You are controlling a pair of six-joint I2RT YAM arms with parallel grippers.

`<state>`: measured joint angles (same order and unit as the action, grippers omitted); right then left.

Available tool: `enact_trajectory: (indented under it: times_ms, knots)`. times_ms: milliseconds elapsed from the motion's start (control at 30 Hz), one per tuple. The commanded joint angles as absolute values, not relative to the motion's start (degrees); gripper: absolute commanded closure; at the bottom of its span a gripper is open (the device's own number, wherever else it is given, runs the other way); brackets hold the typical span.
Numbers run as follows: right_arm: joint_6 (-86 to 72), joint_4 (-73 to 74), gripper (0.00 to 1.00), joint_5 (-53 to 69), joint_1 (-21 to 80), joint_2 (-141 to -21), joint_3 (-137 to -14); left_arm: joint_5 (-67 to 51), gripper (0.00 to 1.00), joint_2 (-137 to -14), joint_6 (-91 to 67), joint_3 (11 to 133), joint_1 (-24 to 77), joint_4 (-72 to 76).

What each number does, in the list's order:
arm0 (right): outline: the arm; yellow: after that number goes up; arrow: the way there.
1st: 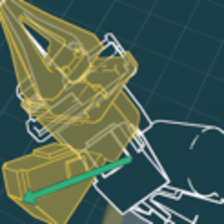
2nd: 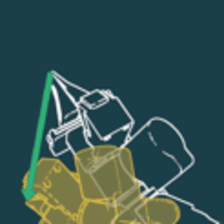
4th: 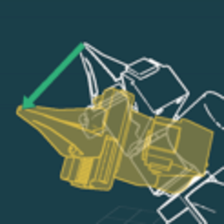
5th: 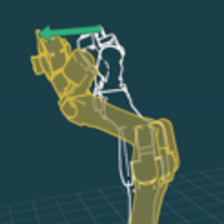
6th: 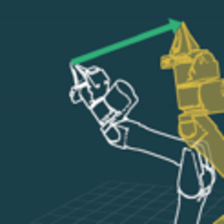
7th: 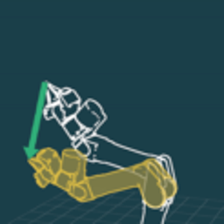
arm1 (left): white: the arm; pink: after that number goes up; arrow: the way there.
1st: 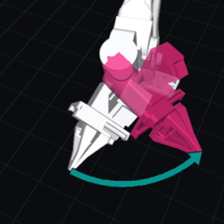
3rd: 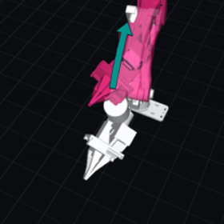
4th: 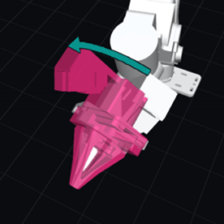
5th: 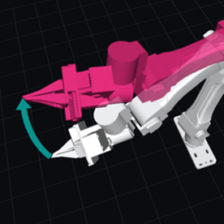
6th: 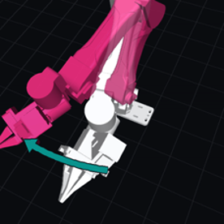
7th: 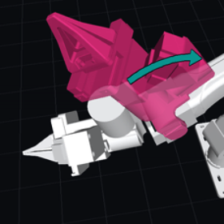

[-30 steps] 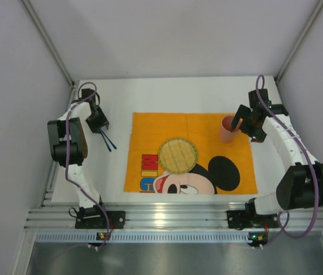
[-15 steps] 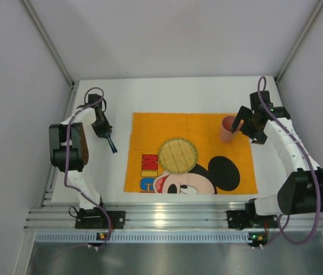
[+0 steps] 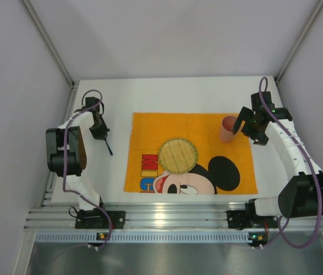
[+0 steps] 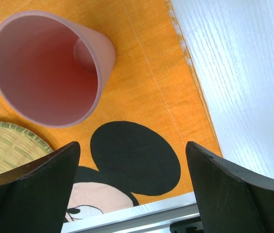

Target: Set the dinner table for one person

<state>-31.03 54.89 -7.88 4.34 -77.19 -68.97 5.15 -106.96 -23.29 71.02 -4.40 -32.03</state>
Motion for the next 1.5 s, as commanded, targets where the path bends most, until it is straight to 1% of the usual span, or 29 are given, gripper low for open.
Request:
enact_trajectory:
  times_ms: [0, 33, 67, 100, 267, 400, 500, 533, 567, 667, 733, 967, 1067, 1133, 1167, 1200, 1233, 1367, 1467]
  knots:
    - [-30.4, 56.4, 0.10, -8.9, 3.6, -75.1, -69.6, 4.2, 0.96, -100.7, -22.2, 73.8, -4.6, -33.2]
    - [-30.4, 56.4, 0.10, -8.7, 3.6, -75.1, -69.5, 4.0, 0.89, -99.6, -22.2, 75.0, -4.5, -34.3]
    - [-30.4, 56.4, 0.10, -8.4, 3.6, -75.2, -69.3, 4.3, 0.76, -99.2, -22.7, 77.1, -4.3, -36.7]
    - [-30.4, 56.4, 0.11, -8.4, 3.6, -75.1, -69.1, 4.7, 0.74, -99.0, -22.8, 77.9, -4.3, -37.8]
    - [-30.9, 55.8, 0.11, -7.4, 3.7, -74.4, -67.2, 3.6, 0.73, -96.1, -22.6, 77.7, -3.9, -38.2]
    - [-30.8, 55.8, 0.11, -7.2, 3.7, -73.8, -66.3, 3.7, 0.76, -96.3, -22.5, 75.9, -3.1, -38.5]
    - [-30.6, 55.8, 0.11, -6.9, 3.7, -73.4, -65.8, 5.1, 0.71, -96.3, -22.3, 72.7, -3.1, -36.7]
    - [-30.3, 55.9, 0.11, -6.8, 3.6, -73.2, -65.7, 5.4, 0.67, -96.8, -22.3, 72.1, -3.0, -36.0]
    - [-30.2, 55.9, 0.11, -6.8, 3.7, -73.0, -65.5, 4.8, 0.65, -97.1, -22.2, 70.8, -3.1, -35.2]
    - [-29.7, 56.1, 0.11, -6.8, 3.7, -72.8, -65.0, 4.0, 0.62, -99.4, -22.1, 70.1, -3.0, -33.1]
    - [-29.4, 56.4, 0.10, -7.1, 3.7, -72.3, -64.9, 4.2, 0.62, -101.4, -22.1, 70.2, -2.9, -31.8]
    - [-28.7, 58.3, 0.10, -8.1, 3.6, -71.2, -64.3, 4.1, 0.63, -107.1, -21.2, 72.2, -3.0, -28.5]
    - [-28.7, 58.8, 0.10, -8.6, 3.6, -70.8, -63.7, 4.8, 0.65, -110.0, -20.9, 73.3, -3.0, -27.8]
    - [-28.7, 59.1, 0.10, -8.5, 3.6, -70.9, -63.5, 5.3, 0.75, -112.1, -20.7, 73.3, -3.0, -27.3]
    - [-28.7, 59.2, 0.10, -8.5, 3.6, -71.1, -63.5, 5.4, 0.83, -112.8, -20.7, 73.2, -3.0, -27.2]
    - [-28.9, 59.3, 0.11, -8.7, 3.6, -71.2, -63.6, 5.3, 0.97, -113.6, -20.6, 73.0, -3.0, -26.5]
    - [-28.8, 59.6, 0.10, -8.9, 3.6, -71.2, -63.8, 5.2, 1.00, -114.0, -20.6, 72.6, -3.0, -26.4]
    - [-28.8, 59.7, 0.11, -9.1, 3.6, -71.9, -64.7, 3.2, 1.00, -113.9, -20.4, 71.5, -3.0, -25.6]
    - [-28.9, 59.9, 0.11, -8.9, 3.6, -72.2, -65.6, 3.2, 1.00, -110.4, -20.7, 72.0, -2.3, -27.1]
